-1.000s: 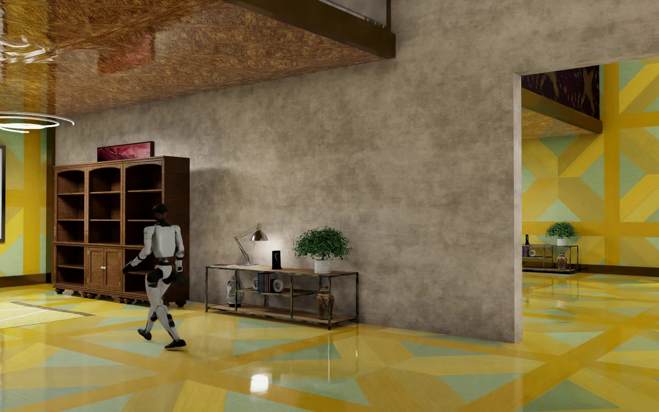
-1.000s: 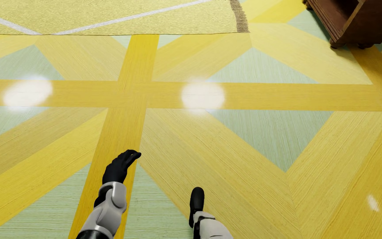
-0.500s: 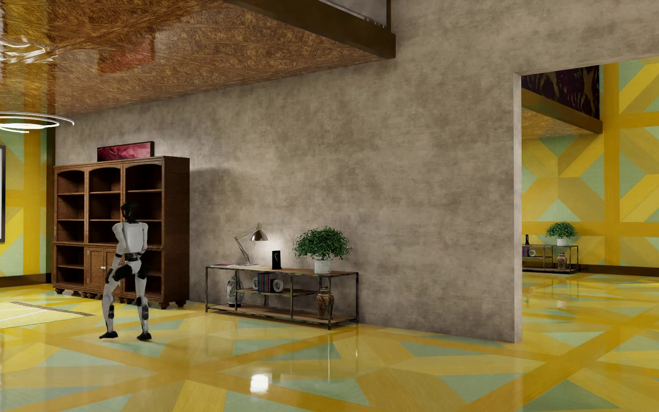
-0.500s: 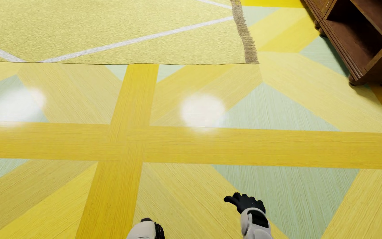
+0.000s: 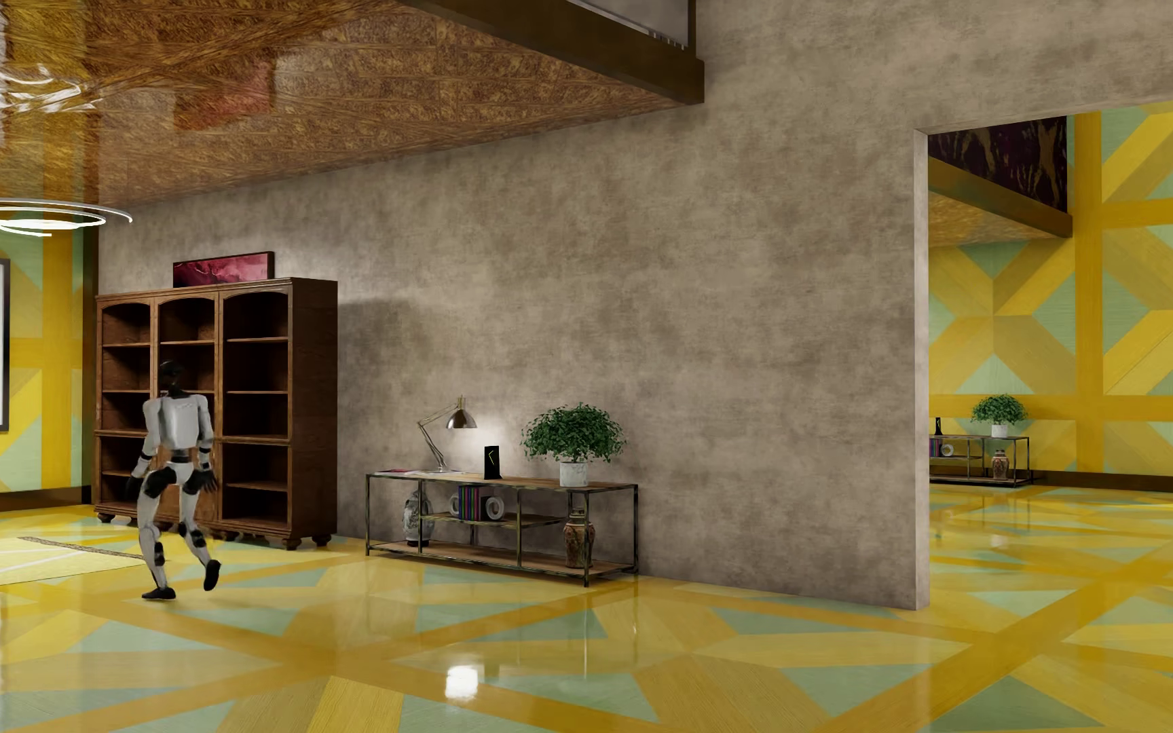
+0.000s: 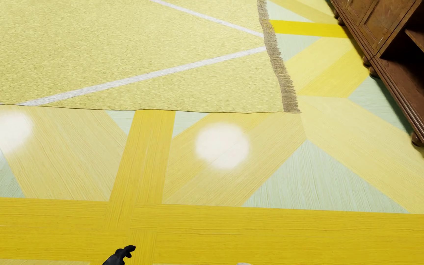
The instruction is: Approach the wood shelves
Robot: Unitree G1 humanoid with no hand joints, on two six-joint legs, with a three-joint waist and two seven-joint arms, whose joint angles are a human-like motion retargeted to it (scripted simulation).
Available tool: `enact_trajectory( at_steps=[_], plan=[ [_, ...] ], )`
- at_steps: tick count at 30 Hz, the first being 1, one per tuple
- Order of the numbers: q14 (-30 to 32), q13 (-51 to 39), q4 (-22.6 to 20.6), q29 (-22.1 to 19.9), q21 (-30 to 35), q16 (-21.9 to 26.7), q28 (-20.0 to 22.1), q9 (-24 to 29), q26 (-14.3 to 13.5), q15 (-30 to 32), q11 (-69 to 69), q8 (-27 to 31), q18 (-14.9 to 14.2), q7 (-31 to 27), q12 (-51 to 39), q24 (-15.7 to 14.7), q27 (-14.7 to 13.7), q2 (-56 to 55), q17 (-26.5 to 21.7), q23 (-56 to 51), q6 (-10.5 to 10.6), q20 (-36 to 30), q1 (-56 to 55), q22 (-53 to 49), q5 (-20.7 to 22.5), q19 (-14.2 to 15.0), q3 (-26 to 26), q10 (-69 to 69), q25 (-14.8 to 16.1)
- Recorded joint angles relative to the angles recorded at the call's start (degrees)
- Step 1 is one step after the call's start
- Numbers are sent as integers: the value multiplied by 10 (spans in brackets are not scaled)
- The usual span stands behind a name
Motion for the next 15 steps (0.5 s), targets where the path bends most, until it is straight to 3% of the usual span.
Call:
enact_trajectory(
  at_steps=[2,4,6,7,8,9,10,11,12,13,15],
  plan=[
    [-23,33,-26,2,-29,14,7,-4,-25,-15,-89,-7,-5,-27,-75,4,-6,-67,13,-24,-3,-28,55,-23,10,-7,-19,-34,7],
    [-50,46,-46,-5,-52,27,18,-7,-52,-12,-268,-64,-10,-48,-131,6,-11,-96,16,-37,-6,-62,104,-63,0,-38,-32,-61,11],
    [-67,44,-63,4,-57,39,24,-11,-68,19,-524,-139,-17,-58,-166,12,-26,-89,5,-44,-8,-89,155,-111,27,-2,-35,-97,0],
    [-76,39,-72,14,-62,41,33,-13,-75,3,-625,-140,-21,-59,-173,11,-36,-95,-4,-50,-8,-93,182,-137,58,47,-35,-115,-2],
    [-85,34,-79,24,-67,42,48,-14,-84,-10,-679,-101,-24,-58,-170,8,-44,-108,-12,-57,-6,-94,209,-158,86,51,-34,-126,-3],
    [-91,27,-86,29,-72,42,51,-16,-85,-33,-675,-105,-26,-52,-159,3,-48,-114,-20,-62,-5,-93,234,-171,94,49,-32,-129,-5],
    [-89,19,-89,27,-79,45,49,-17,-84,-12,-649,-133,-24,-48,-144,6,-49,-108,-21,-66,-2,-98,254,-176,89,14,-30,-123,-3],
    [-76,15,-87,15,-90,46,44,-17,-76,13,-611,-154,-14,-52,-128,12,-44,-104,-16,-71,6,-106,272,-168,80,-63,-31,-101,0],
    [-42,15,-80,-6,-105,43,40,-16,-66,43,-566,-171,-19,-60,-110,18,-31,-99,-8,-77,16,-116,275,-147,63,-106,-35,-54,5],
    [21,15,-61,-29,-119,43,19,-14,-48,34,-517,-180,-22,-62,-91,25,-18,-92,6,-78,28,-127,263,-109,52,-126,-40,18,16],
    [136,-5,-9,-69,-131,42,-44,-12,0,-31,-459,-191,-80,-68,-53,22,-8,-64,34,-56,50,-123,185,-23,56,-126,-44,240,41]
  ],
)
